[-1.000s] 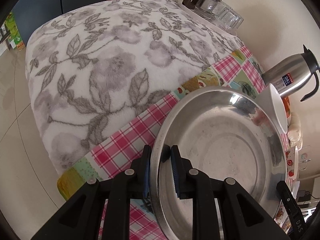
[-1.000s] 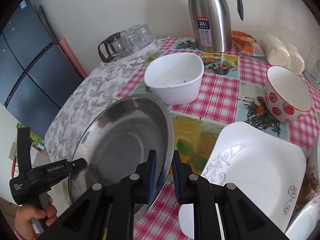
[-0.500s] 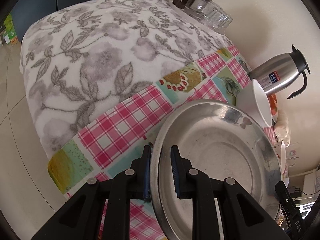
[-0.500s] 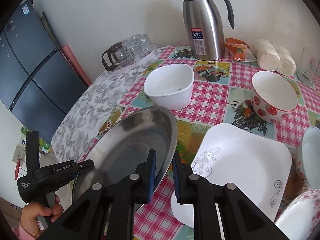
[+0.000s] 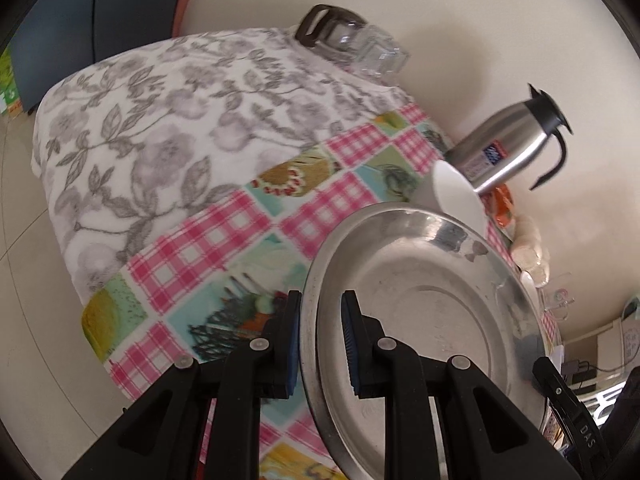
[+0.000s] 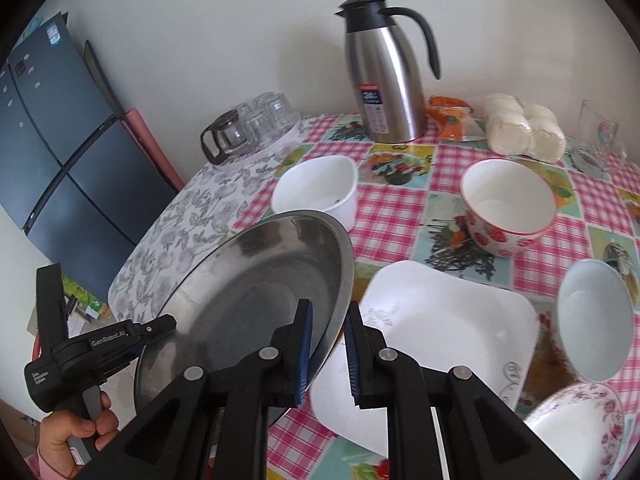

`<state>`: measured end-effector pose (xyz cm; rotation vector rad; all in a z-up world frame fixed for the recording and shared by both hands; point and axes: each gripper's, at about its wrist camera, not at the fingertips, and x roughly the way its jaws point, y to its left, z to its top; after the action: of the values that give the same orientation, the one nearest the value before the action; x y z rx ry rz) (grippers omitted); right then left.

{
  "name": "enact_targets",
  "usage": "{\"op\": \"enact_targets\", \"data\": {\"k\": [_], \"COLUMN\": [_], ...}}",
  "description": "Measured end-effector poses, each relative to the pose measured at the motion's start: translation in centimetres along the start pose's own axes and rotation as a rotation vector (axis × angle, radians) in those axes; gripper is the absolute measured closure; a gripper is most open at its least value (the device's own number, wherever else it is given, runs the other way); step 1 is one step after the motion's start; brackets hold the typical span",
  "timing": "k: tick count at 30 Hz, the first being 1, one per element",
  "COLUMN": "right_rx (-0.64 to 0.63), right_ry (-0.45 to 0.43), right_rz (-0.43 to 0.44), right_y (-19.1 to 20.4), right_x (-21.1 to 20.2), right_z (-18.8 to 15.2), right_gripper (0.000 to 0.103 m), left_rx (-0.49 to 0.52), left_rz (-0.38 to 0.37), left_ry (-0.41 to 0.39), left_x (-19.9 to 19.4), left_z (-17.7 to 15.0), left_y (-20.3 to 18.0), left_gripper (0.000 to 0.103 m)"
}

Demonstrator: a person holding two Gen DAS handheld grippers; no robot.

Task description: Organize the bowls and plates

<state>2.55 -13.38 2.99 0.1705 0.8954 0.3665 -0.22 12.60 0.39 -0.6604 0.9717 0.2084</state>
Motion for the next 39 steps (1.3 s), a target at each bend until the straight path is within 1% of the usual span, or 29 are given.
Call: {"op": "enact_targets", "data": {"k": [4, 9, 20, 24, 30, 39], "right_rx": [0.017, 0.036, 0.154, 0.189, 0.248, 0.315], "right_ry": [-0.008, -0.014, 0.04, 0.052, 0.075, 0.099], "right_rz": [-0.018, -0.039, -0.058, -0.059, -0.067, -0.097], "right_y": [-1.7, -4.1, -9.9, -11.5, -13.6, -15.5], "right_x": [-1.0, -2.1, -1.9, -1.8, -1.6, -1.7], "right_z": [0.0, -0.2, -1.5, -1.9, -2.5, -3.6], "right_gripper": [0.086, 0.086, 0.086, 0.086, 0.085, 0.085], "left_rx": [0.046, 0.104, 0.23, 0.288, 0.354, 0.439], "left_rz": [-0.012, -0.018, -0.023, -0.009, 0.011, 0.052], "left_ry": [-0.003, 0.014, 0.059, 0.067, 0.098, 0.116], "left_x": [-0.1, 0.3, 1.7, 2.2, 3.0, 4.0], "left_z": [-0.9, -2.3, -4.8, -5.7, -6.9, -8.3], "left_y": [-2.1, -4.6, -8.5, -9.7, -11.0, -12.7], "left_gripper": [0.083, 0.083, 0.083, 0.083, 0.083, 0.083]}}
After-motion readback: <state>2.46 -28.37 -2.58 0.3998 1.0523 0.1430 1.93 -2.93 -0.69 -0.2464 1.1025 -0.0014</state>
